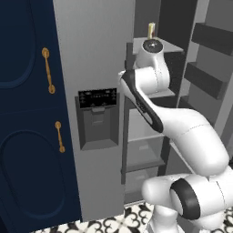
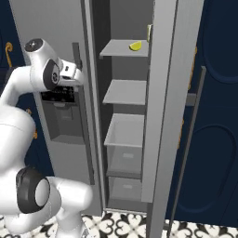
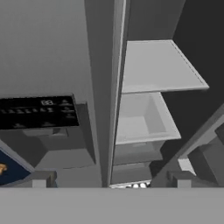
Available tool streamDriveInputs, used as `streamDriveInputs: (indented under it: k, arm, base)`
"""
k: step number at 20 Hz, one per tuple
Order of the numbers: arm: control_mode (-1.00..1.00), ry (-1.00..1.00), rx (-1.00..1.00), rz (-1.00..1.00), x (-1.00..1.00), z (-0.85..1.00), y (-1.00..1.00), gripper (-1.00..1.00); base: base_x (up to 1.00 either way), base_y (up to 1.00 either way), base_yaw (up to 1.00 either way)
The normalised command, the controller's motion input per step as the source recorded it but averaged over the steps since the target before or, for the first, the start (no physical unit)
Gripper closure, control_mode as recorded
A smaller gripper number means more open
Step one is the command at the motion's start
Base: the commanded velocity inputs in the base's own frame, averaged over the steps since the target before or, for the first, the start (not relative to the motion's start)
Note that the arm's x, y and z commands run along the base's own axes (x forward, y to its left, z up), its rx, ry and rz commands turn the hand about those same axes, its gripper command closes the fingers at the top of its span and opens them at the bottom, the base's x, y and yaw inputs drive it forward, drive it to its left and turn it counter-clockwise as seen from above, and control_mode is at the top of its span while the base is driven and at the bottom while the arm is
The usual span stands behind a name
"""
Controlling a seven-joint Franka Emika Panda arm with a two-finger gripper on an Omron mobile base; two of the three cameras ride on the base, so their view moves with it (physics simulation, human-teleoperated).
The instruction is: Grab a lemon wedge from the fridge and one ice cube from the ice bowl, and put them in the glass of lemonade.
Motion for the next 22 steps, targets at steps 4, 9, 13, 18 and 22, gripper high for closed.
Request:
streamDriveInputs:
  k: [4, 9, 13, 18, 22]
  arm:
    - [-1.0, 0.0, 0.0, 0.0, 0.8, -0.29, 0.02, -1.0]
    - [-1.0, 0.02, 0.0, 0.0, 0.82, -0.27, 0.0, -1.0]
    - [-1.0, 0.03, 0.0, 0.0, 0.65, -0.21, 0.02, -1.0]
    - [-1.0, 0.0, 0.0, 0.0, 0.47, -0.12, 0.11, -1.0]
    - [-1.0, 0.0, 0.0, 0.0, 0.49, -0.3, 0.07, -1.0]
  base:
    - [0.0, 0.0, 0.0]
    - [0.0, 0.0, 0.0]
    - [0.0, 0.0, 0.0]
    - [0.0, 0.0, 0.0]
    - [0.0, 0.0, 0.0]
